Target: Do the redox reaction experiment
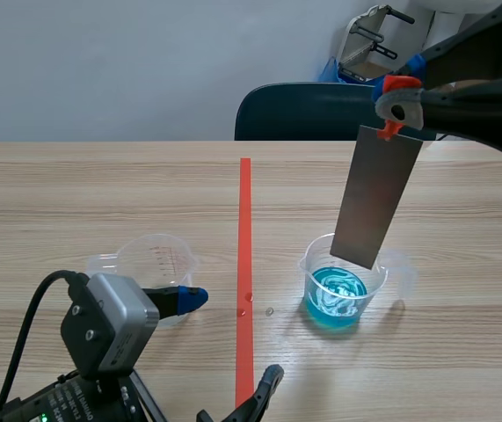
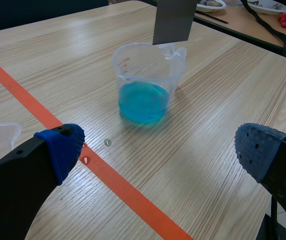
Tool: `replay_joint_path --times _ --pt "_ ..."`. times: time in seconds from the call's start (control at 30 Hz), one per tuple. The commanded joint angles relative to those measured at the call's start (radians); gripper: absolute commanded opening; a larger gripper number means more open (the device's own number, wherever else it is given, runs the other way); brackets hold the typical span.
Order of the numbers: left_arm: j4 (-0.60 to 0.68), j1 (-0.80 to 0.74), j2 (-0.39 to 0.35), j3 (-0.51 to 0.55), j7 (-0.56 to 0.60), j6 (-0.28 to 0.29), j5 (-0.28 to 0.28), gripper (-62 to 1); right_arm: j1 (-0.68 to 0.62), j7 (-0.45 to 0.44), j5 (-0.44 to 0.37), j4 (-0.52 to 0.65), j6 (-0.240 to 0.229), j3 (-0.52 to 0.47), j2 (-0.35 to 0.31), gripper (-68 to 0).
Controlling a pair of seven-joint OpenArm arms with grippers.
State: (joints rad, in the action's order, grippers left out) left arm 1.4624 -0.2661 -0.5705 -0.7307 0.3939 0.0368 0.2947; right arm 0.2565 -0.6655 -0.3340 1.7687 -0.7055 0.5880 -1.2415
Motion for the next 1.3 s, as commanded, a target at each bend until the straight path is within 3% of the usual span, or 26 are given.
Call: replay_joint_path --times 0.0,1.27 --pt "0.016 0.001 0.008 0.003 0.014 0.002 0.000 1.4 0.019 -0.014 -0.018 0.011 -0.003 -0.020 -0.013 -66.7" --pt "0.016 0.001 0.008 0.003 0.014 0.002 0.000 1.4 0.023 -0.018 -0.019 0.011 -0.003 -0.047 -0.013 -66.7"
